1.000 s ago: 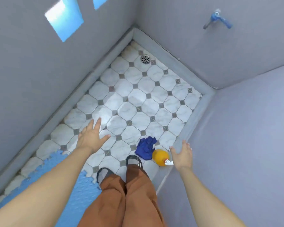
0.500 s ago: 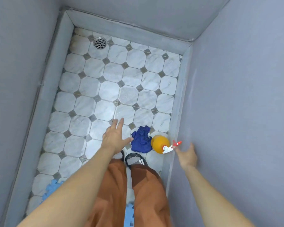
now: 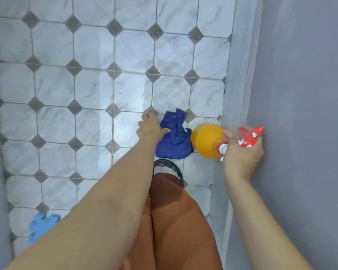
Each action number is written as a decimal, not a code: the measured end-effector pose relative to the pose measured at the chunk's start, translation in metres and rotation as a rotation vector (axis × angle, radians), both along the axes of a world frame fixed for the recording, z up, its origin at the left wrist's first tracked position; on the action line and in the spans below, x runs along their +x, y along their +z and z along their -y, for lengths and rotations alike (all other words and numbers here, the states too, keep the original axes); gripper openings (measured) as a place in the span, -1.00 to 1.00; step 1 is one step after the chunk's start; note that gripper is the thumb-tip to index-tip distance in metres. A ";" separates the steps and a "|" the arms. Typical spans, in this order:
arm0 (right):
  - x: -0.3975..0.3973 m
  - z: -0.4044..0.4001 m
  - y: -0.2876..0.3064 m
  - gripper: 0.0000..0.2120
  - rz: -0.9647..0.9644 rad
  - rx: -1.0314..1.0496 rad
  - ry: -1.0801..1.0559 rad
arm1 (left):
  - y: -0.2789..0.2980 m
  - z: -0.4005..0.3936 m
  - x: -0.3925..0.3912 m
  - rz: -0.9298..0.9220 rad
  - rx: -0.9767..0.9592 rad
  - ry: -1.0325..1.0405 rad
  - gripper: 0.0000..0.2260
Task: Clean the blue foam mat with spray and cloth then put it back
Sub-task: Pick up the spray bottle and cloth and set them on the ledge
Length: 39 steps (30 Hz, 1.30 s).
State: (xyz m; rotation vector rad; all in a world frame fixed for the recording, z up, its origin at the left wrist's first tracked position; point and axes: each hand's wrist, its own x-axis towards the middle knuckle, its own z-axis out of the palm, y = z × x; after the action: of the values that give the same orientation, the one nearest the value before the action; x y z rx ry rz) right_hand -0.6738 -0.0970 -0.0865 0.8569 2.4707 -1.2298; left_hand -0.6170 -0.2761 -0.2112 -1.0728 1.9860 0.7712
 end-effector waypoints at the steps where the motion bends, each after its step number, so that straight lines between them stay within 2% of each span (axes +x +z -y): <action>1: 0.000 -0.002 -0.001 -0.70 -0.008 -0.020 -0.006 | -0.011 -0.007 0.004 0.030 -0.019 0.048 -0.19; 3: -0.001 -0.004 -0.002 -0.70 -0.025 -0.051 -0.017 | -0.028 -0.020 0.010 0.022 -0.012 0.164 -0.16; 4: -0.002 -0.004 -0.003 -0.69 -0.022 -0.071 -0.029 | -0.033 -0.025 0.013 0.014 0.019 0.200 -0.23; 5: -0.002 -0.002 -0.002 -0.70 -0.016 -0.094 -0.040 | -0.037 -0.028 0.015 0.000 0.059 0.213 -0.36; 7: -0.003 0.002 0.000 -0.71 0.008 -0.140 -0.073 | -0.036 -0.029 0.016 -0.017 0.135 0.189 -0.75; 8: -0.005 0.004 0.002 -0.73 0.025 -0.178 -0.100 | -0.033 -0.027 0.016 -0.033 0.170 0.178 -0.83; 10: -0.007 0.006 0.005 -0.82 0.093 -0.256 -0.134 | -0.022 -0.024 0.015 -0.049 0.255 0.178 -0.78; 12: -0.011 0.009 0.014 -0.90 0.199 -0.326 -0.145 | -0.002 -0.017 0.015 -0.078 0.318 0.230 -0.94; 13: -0.013 0.012 0.021 -0.90 0.249 -0.357 -0.139 | 0.009 -0.011 0.015 -0.101 0.338 0.240 -0.94; 15: -0.019 0.021 0.043 -0.90 0.286 -0.380 -0.102 | 0.035 0.004 0.014 -0.132 0.372 0.235 -0.76; 18: -0.033 0.039 0.094 -0.85 0.256 -0.373 -0.015 | 0.093 0.037 0.007 -0.139 0.362 0.233 -0.73; 22: -0.058 0.076 0.199 -0.70 0.218 -0.330 0.174 | 0.202 0.100 -0.012 -0.225 0.347 0.333 -0.79; 26: -0.097 0.133 0.339 -0.54 0.171 -0.279 0.336 | 0.356 0.180 -0.035 -0.382 0.378 0.422 -0.96; 27: -0.107 0.148 0.379 -0.55 0.143 -0.270 0.366 | 0.400 0.201 -0.044 -0.418 0.366 0.426 -0.99; 30: -0.137 0.195 0.494 -0.67 -0.028 -0.276 0.446 | 0.530 0.265 -0.071 -0.532 0.287 0.438 -0.82; 33: -0.169 0.241 0.597 -0.79 -0.204 -0.316 0.499 | 0.645 0.323 -0.104 -0.674 0.212 0.429 -0.88; 36: -0.209 0.291 0.681 -0.82 -0.337 -0.375 0.541 | 0.732 0.378 -0.149 -0.794 0.126 0.416 -0.85; 39: -0.259 0.342 0.746 -0.88 -0.437 -0.464 0.564 | 0.794 0.429 -0.207 -0.830 0.071 0.281 -0.91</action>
State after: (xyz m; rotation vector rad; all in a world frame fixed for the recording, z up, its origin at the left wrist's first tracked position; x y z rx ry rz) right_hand -0.9333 -0.4388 0.6597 -0.2397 2.2976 -1.7678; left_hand -0.8237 -0.7049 0.5832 -1.1028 2.4597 1.6261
